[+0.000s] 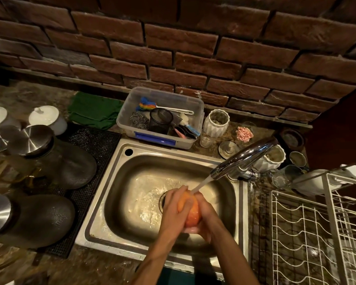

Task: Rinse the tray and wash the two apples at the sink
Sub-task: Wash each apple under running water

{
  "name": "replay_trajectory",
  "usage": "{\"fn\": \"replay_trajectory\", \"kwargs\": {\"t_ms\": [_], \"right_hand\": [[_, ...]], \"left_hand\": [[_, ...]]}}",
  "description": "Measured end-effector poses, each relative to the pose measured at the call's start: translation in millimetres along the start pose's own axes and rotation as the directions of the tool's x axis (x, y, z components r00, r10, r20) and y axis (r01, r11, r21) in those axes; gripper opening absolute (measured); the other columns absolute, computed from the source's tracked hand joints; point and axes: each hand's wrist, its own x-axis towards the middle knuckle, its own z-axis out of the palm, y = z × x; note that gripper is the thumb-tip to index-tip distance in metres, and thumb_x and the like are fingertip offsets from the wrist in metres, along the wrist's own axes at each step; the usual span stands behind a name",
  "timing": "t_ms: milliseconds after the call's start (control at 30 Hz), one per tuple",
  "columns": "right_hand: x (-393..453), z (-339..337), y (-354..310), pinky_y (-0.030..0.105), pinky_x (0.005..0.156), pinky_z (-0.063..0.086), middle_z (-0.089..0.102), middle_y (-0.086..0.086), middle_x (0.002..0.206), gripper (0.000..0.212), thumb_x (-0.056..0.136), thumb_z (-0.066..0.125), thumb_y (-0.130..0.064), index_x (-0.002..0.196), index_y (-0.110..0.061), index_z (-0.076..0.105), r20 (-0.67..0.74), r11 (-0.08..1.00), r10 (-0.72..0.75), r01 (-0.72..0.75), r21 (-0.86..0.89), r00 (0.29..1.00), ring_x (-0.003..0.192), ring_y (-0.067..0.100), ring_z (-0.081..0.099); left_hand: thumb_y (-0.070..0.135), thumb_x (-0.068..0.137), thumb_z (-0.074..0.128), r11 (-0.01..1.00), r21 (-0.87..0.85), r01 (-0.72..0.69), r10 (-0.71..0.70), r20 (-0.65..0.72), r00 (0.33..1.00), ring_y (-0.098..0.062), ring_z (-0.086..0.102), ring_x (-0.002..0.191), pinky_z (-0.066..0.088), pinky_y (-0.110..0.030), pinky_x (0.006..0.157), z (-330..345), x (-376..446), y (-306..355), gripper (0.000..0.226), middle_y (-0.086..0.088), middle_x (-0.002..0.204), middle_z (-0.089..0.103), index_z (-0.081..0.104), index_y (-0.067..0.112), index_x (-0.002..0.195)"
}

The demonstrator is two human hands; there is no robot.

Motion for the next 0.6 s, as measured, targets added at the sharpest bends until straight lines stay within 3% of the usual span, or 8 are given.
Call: {"fn": "replay_trajectory", "kwargs": {"t_ms": [133,233,300,367,433,500,600], "right_hand": [[5.6,4.3,10.0,0.054,0.077,0.062,0.065,0.005,0.109,0.031,0.096,0.052,-0.053,0.111,-0.027,0.057,-0.074,0.935,-0.264,0.237,-0.263,0.962,0.097,0.029,0.069],[2.5,2.6,16.3,0.054,0.090,0.058,0.063,0.003,0.115,0.024,0.098,0.046,-0.049,0.115,-0.033,0.052,0.004,0.853,-0.414,0.389,-0.349,0.910,0.103,0.022,0.066],[-1.3,0.5,21.5,0.045,0.094,0.057,0.061,0.002,0.125,0.036,0.097,0.043,-0.051,0.128,-0.032,0.045,0.070,0.811,-0.457,0.448,-0.375,0.887,0.108,0.018,0.065],[-4.7,-1.1,27.9,0.033,0.089,0.059,0.057,-0.001,0.130,0.039,0.098,0.043,-0.049,0.134,-0.035,0.039,0.107,0.784,-0.492,0.493,-0.378,0.864,0.112,0.015,0.064],[-5.2,-3.4,33.6,0.035,0.095,0.057,0.048,0.001,0.136,0.041,0.101,0.045,-0.040,0.140,-0.036,0.033,0.122,0.744,-0.521,0.520,-0.421,0.845,0.120,0.019,0.057],[-6.9,-5.4,39.1,0.040,0.103,0.053,0.041,0.001,0.142,0.045,0.101,0.045,-0.040,0.143,-0.037,0.028,0.121,0.723,-0.528,0.520,-0.456,0.840,0.126,0.020,0.051],[-10.4,-6.3,45.4,0.029,0.100,0.053,0.039,-0.003,0.142,0.046,0.100,0.045,-0.043,0.142,-0.041,0.026,0.099,0.717,-0.542,0.521,-0.463,0.834,0.126,0.016,0.049]], "left_hand": [[0.034,0.100,0.055,0.990,-0.117,0.077,-0.084,-0.057,0.995,0.005,0.053,0.109,0.050,-0.004,0.063,2.3,0.2,0.9,0.031,0.013,0.132,0.050,0.051,0.044,0.129],[0.040,0.100,0.052,0.976,-0.180,0.126,-0.139,-0.061,0.988,0.005,0.057,0.106,0.049,-0.012,0.075,2.3,1.9,5.5,0.021,0.020,0.122,0.057,0.055,0.047,0.120],[0.040,0.099,0.053,0.969,-0.196,0.150,-0.165,-0.062,0.984,0.004,0.060,0.100,0.048,-0.014,0.074,0.9,6.3,8.5,0.012,0.023,0.111,0.061,0.058,0.048,0.107],[0.036,0.099,0.055,0.964,-0.190,0.185,-0.200,-0.066,0.978,0.000,0.064,0.094,0.050,-0.017,0.068,-0.7,10.7,10.0,0.010,0.016,0.107,0.066,0.062,0.042,0.101],[0.035,0.096,0.057,0.940,-0.225,0.256,-0.276,-0.063,0.959,-0.011,0.067,0.090,0.055,-0.024,0.064,-1.2,13.3,11.2,0.008,0.004,0.103,0.068,0.065,0.034,0.097],[0.042,0.094,0.058,0.931,-0.214,0.295,-0.313,-0.055,0.948,-0.018,0.068,0.090,0.062,-0.035,0.070,-1.7,12.6,11.1,0.014,-0.001,0.103,0.068,0.066,0.031,0.097],[0.053,0.091,0.057,0.919,-0.182,0.349,-0.360,-0.029,0.933,-0.024,0.070,0.093,0.062,-0.044,0.080,-1.3,11.8,11.4,0.026,-0.004,0.101,0.070,0.068,0.030,0.095]]}}
